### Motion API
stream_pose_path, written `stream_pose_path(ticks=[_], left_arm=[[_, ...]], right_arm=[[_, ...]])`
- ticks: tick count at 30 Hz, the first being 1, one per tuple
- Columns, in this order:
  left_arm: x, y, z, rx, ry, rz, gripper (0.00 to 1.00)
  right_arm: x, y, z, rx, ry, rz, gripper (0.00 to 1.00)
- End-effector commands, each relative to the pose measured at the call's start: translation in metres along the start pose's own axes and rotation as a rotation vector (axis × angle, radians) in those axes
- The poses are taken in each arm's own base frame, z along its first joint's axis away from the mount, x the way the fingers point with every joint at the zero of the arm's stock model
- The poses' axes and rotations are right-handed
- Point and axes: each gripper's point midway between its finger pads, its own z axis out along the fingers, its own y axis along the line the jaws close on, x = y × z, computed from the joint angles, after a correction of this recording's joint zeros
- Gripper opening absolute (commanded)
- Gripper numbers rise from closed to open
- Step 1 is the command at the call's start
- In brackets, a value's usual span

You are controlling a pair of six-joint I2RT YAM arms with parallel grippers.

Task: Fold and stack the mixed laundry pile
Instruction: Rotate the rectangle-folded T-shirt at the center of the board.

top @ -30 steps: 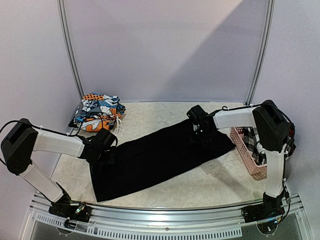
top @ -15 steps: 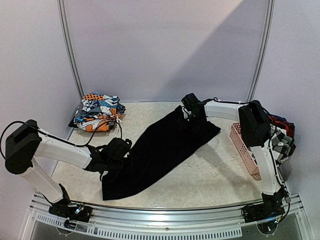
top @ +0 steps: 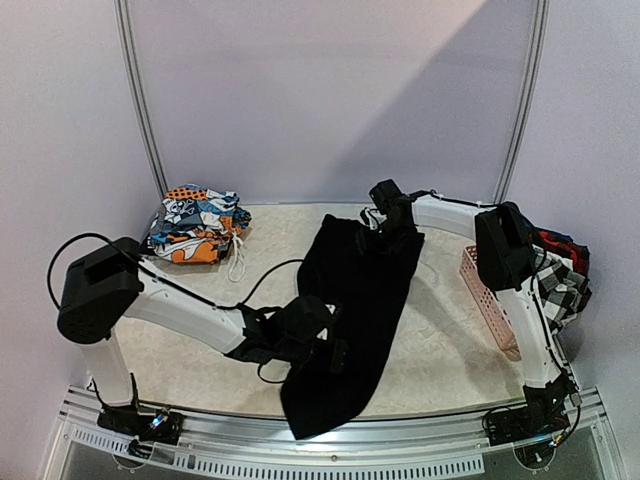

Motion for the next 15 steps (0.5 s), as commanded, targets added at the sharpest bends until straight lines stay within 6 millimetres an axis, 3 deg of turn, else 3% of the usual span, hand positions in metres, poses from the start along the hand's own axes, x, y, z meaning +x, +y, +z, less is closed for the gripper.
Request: stream_pose_path(ticks=[1,4,7,15], left_arm=[[0.073,-0.015,0.032,0.002,0.249,0.037,0.48],[0.075,-0.035,0.042,0.029,0.260,0.070,0.47],[0.069,-0.039,0.038,0.005,0.246,0.089,0.47],[0.049,-0.072,-0.004,0.014,0.164,0.176,0.55]], right_arm=[[0.053,-0.040,0.038,0.052,0.193,0.045,0.57],[0.053,-0.042,0.036,0.052,0.197,0.041,0.57],[0.052,-0.040,0.034,0.043,0.197,0.032,0.57],[0.040,-0.030,0.027,0.013,0.176,0.015,0.57]])
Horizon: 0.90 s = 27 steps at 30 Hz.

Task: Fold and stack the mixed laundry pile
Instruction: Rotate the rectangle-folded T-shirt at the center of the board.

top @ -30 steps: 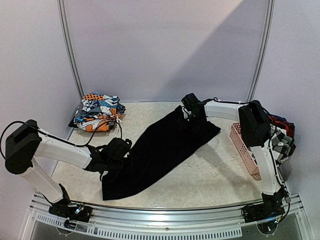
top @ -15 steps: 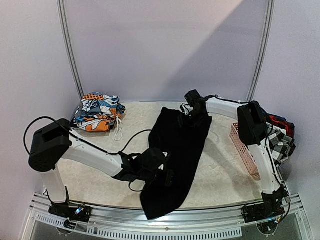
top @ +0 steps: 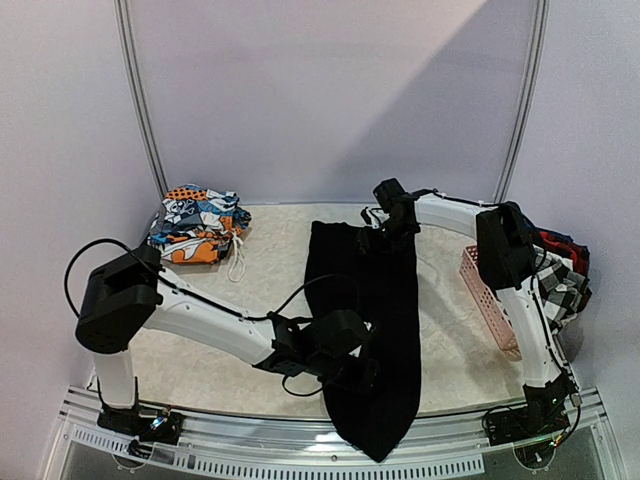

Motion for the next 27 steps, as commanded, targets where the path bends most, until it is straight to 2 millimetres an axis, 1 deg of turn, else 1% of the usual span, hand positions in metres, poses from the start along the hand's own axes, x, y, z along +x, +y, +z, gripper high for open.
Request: stream_pose_path(ticks=[1,3,4,5,7,9,11,12,13,15,18,20,21,24,27], left_arm=[[0.018,-0.010,-0.032,-0.070,0.043,0.082,0.56],[0.009,-0.012,-0.055,-0.128,-0.006,0.125,0.59],[0.005,-0.010,-0.068,-0.171,-0.031,0.149,0.61],[-0.004,-0.008,-0.085,-0.218,-0.074,0.166,0.62],[-0.014,0.005,-0.110,-0.312,-0.132,0.188,0.65],[-0.021,0.019,-0.130,-0.387,-0.184,0.200,0.68],[-0.027,0.034,-0.144,-0.457,-0.223,0.223,0.69],[-0.030,0.040,-0.147,-0.489,-0.232,0.240,0.69],[-0.032,0.047,-0.148,-0.513,-0.231,0.254,0.67],[-0.034,0.063,-0.147,-0.550,-0.209,0.265,0.63],[-0.034,0.083,-0.139,-0.543,-0.166,0.263,0.57],[-0.033,0.089,-0.129,-0.504,-0.141,0.257,0.55],[-0.034,0.093,-0.123,-0.486,-0.130,0.248,0.54],[-0.034,0.099,-0.104,-0.411,-0.099,0.216,0.51],[-0.033,0.101,-0.088,-0.388,-0.074,0.217,0.49]], right_arm=[[0.038,-0.027,0.027,0.053,0.151,0.032,0.57],[0.033,-0.022,0.027,0.032,0.145,0.024,0.57],[0.030,-0.020,0.027,0.024,0.141,0.021,0.57],[0.029,-0.018,0.028,0.018,0.143,0.020,0.57],[0.030,-0.016,0.030,0.003,0.150,0.017,0.57],[0.028,-0.013,0.031,-0.020,0.149,0.011,0.57],[0.026,-0.005,0.028,-0.052,0.147,-0.004,0.56],[0.025,-0.001,0.025,-0.064,0.145,-0.012,0.56],[0.023,0.003,0.022,-0.070,0.140,-0.023,0.56],[0.017,0.012,0.008,-0.074,0.118,-0.050,0.56],[0.005,0.027,-0.015,-0.090,0.079,-0.079,0.56],[0.000,0.035,-0.030,-0.103,0.058,-0.098,0.57],[-0.005,0.041,-0.041,-0.111,0.038,-0.108,0.57],[-0.010,0.053,-0.061,-0.132,0.014,-0.128,0.57],[-0.006,0.061,-0.070,-0.151,0.018,-0.146,0.57]])
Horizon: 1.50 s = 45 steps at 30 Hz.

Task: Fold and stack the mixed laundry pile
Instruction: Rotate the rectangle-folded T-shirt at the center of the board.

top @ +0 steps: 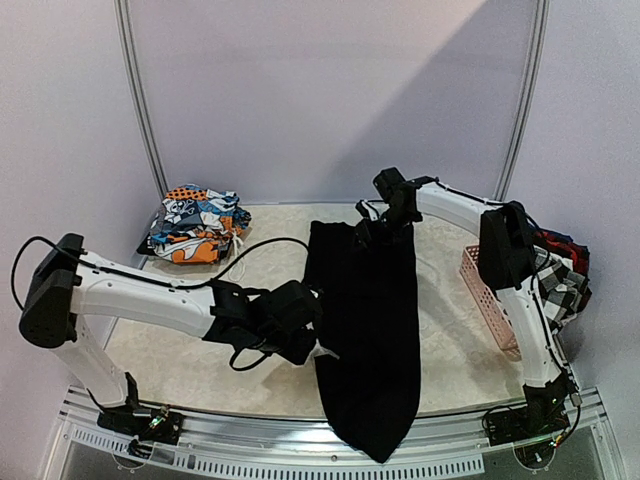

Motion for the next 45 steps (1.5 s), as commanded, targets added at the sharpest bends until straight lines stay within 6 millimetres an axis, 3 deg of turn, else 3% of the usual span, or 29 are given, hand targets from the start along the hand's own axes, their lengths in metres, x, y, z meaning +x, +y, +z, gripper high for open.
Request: stream_pose_path(ticks=[1,10,17,26,32,39,45], left_arm=[[0.001,-0.018,0.022,0.096,0.019,0.027,0.49],[0.016,-0.019,0.054,0.105,0.082,0.011,0.40],[0.032,-0.028,0.064,0.171,0.116,-0.010,0.34],[0.062,-0.025,0.070,0.178,0.190,-0.045,0.03],[0.083,-0.011,0.058,0.127,0.217,-0.067,0.00],[0.107,0.020,0.029,-0.045,0.231,-0.115,0.00],[0.141,0.017,0.008,-0.023,0.282,-0.196,0.00]], right_arm=[[-0.006,0.037,-0.045,-0.061,-0.044,-0.069,0.57],[0.001,0.062,-0.060,-0.151,-0.060,-0.100,0.57],[0.010,0.081,-0.036,-0.199,-0.029,-0.117,0.56],[0.030,0.093,0.008,-0.277,0.049,-0.119,0.52],[0.042,0.078,0.034,-0.248,0.094,-0.092,0.51],[0.055,0.051,0.060,-0.171,0.141,-0.062,0.51],[0.055,0.020,0.074,-0.101,0.149,0.003,0.51]])
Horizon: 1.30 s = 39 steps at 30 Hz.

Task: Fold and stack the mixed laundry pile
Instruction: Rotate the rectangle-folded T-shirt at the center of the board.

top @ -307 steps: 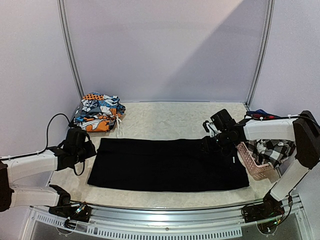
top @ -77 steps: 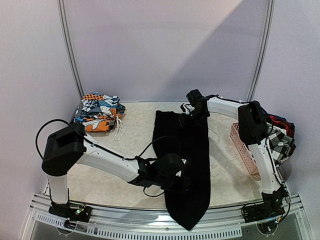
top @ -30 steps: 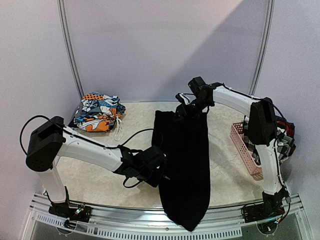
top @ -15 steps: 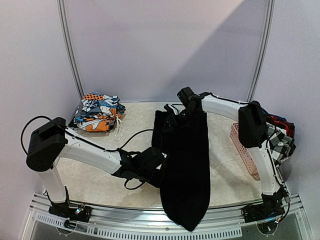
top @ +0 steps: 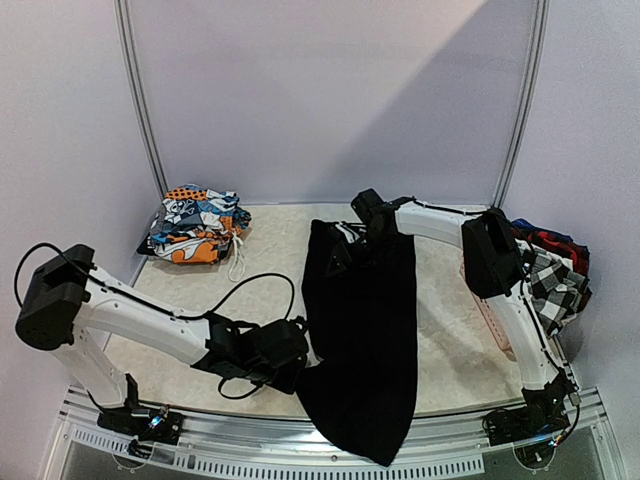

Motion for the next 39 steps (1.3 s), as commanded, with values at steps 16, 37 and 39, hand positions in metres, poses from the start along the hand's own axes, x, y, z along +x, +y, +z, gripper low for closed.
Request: stream_pose_path(ticks=[16,37,39], left_arm=[[0.102,0.030,-0.067,-0.074,0.224,-0.127,0.09],[-0.047,0.043,-0.140,-0.088,-0.309,-0.051,0.53],[-0.063,0.047,-0.140,-0.085,-0.337,-0.070,0.52]], right_arm=[[-0.031,-0.059,0.008,0.098,-0.066,0.113,0.53],[-0.056,0.029,-0.083,0.097,-0.195,-0.044,0.63],[-0.049,0.012,-0.102,0.232,-0.225,-0.018,0.63]])
